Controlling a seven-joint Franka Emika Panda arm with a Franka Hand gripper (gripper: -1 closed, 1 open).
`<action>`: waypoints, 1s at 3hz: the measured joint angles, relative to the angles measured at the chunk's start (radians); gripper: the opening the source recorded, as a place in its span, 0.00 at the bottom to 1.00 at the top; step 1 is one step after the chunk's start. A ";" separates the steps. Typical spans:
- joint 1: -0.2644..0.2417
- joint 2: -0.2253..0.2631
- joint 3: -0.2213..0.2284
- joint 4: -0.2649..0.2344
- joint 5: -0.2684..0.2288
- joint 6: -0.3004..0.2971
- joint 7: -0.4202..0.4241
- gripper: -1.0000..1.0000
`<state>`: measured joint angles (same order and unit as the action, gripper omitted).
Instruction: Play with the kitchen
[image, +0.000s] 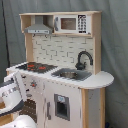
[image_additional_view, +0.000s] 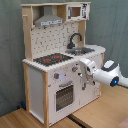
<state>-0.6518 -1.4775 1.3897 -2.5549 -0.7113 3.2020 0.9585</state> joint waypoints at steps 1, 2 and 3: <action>-0.064 -0.007 0.036 -0.005 -0.003 0.065 -0.030 1.00; -0.113 -0.007 0.036 -0.003 -0.003 0.103 -0.111 1.00; -0.169 -0.007 0.032 0.041 -0.002 0.126 -0.162 1.00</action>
<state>-0.8203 -1.4846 1.4215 -2.5136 -0.7137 3.3285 0.7966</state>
